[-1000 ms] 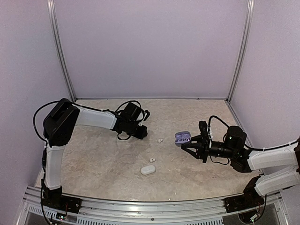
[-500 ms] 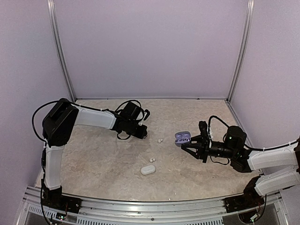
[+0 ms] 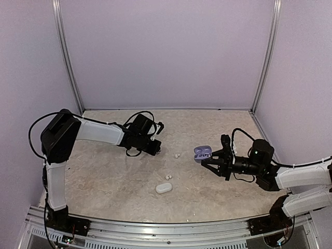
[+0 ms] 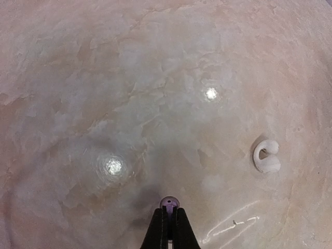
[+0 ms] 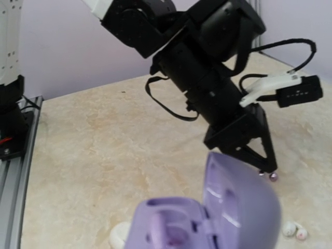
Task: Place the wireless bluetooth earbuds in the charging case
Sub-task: Pick up the left earbud from the center of the board, then insert the left earbud into the left side groove of the charging case.
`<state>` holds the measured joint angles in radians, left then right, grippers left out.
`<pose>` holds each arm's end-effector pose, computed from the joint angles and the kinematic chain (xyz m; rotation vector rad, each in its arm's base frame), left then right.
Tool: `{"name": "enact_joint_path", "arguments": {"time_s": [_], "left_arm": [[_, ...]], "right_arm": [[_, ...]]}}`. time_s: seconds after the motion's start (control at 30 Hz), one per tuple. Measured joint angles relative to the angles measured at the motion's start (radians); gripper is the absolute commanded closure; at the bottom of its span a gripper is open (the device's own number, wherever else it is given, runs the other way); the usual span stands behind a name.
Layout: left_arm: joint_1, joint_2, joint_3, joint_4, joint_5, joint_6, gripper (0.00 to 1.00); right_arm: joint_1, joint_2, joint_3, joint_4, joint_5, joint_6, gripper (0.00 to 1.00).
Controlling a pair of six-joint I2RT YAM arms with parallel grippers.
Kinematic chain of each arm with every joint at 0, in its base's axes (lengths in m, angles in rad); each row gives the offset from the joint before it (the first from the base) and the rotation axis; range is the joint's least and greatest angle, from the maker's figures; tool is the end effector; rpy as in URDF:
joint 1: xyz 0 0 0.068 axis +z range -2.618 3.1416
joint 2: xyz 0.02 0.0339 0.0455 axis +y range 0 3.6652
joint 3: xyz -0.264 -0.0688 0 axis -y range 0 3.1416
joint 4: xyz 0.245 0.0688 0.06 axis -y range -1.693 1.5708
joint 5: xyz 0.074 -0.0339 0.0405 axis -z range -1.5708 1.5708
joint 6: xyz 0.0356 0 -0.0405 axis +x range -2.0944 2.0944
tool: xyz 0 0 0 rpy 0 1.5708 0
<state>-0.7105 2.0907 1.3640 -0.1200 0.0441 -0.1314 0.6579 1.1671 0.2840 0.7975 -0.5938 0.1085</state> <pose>0.3376 -0.2925 0.1426 0.7232 2.3553 -0.4309 0.1629 0.1511 0.1962 -0.9150 1.4976 1.0593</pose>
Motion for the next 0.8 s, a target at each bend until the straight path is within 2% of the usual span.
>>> {"name": "enact_joint_path", "arguments": {"time_s": [0.13,0.27,0.43,0.63,0.8], "left_arm": [[-0.023,-0.132,-0.132,0.05,0.003,0.02,1.0],[-0.07,-0.33,-0.269,0.153,0.053,0.045,1.0],[-0.172,-0.562,-0.41,0.278,0.119,0.102,1.0],[-0.278,-0.743,-0.513,0.338,0.214,0.19,1.0],[-0.393,-0.811,-0.533,0.344,0.256,0.27,1.0]], "right_arm": [[0.0,-0.056,-0.002,-0.029,-0.032,-0.022,1.0],[0.0,-0.111,-0.002,-0.049,-0.079,-0.038,1.0],[0.0,-0.164,-0.008,-0.072,-0.157,-0.039,1.0],[0.016,-0.237,-0.026,-0.098,-0.231,-0.039,1.0],[0.072,-0.223,-0.031,-0.101,-0.249,-0.042,1.0]]}}
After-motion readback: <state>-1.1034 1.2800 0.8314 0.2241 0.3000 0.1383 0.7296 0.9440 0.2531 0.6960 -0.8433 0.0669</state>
